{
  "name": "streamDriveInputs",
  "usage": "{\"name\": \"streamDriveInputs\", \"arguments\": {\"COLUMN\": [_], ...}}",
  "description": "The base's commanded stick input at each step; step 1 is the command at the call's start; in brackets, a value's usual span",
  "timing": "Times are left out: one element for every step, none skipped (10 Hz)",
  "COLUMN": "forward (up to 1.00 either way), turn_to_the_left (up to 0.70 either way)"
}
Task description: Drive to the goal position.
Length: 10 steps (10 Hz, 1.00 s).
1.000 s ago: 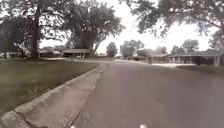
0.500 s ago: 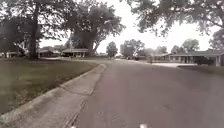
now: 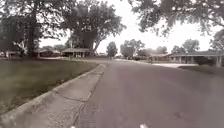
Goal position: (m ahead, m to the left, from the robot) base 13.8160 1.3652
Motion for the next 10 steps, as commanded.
{"name": "streamDriveInputs", "arguments": {"forward": [0.5, 0.5, 0.5, 0.5, 0.5, 0.5, 0.5, 0.5, 0.5, 0.5], "turn_to_the_left": [0.0, 0.0, 0.0, 0.0, 0.0, 0.0, 0.0, 0.0, 0.0, -0.04]}}
